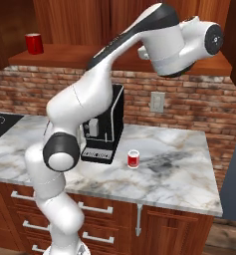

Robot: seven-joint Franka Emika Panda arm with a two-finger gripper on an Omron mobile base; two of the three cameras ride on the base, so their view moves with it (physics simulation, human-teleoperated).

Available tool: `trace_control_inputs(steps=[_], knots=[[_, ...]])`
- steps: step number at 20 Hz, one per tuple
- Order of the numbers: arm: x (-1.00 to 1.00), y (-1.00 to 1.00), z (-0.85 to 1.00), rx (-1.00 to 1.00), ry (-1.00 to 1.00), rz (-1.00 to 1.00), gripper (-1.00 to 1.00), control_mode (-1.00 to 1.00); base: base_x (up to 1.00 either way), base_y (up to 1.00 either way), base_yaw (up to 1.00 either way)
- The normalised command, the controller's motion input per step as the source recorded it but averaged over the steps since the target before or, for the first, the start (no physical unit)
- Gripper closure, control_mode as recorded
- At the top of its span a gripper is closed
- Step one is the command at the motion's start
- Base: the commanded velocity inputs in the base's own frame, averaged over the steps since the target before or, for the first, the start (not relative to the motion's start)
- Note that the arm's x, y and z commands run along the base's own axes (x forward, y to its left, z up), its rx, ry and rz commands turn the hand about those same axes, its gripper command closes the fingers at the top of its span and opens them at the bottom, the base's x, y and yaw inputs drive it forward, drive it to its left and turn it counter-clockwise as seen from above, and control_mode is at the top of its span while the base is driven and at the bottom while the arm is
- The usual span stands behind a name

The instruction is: Pick the cans from the counter and place them in their designated side in the cabinet.

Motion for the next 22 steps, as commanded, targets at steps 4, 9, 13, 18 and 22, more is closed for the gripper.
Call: trace_control_inputs(steps=[4,9,13,18,22], knots=[[-0.59,0.53,-0.13,-0.12,-0.16,0.09,-1.0,-1.0,0.0,0.0,0.0],[-0.62,0.47,-0.11,-0.11,-0.14,0.09,-1.0,-1.0,0.0,0.0,0.0],[-0.66,0.36,-0.14,-0.1,-0.11,0.08,-1.0,-1.0,0.0,0.0,0.0],[-0.61,0.16,-0.16,-0.06,-0.07,0.08,-1.0,-1.0,0.0,0.0,0.0],[-0.38,0.04,-0.12,-0.04,0.0,0.03,-1.0,-1.0,0.0,0.0,0.0]])
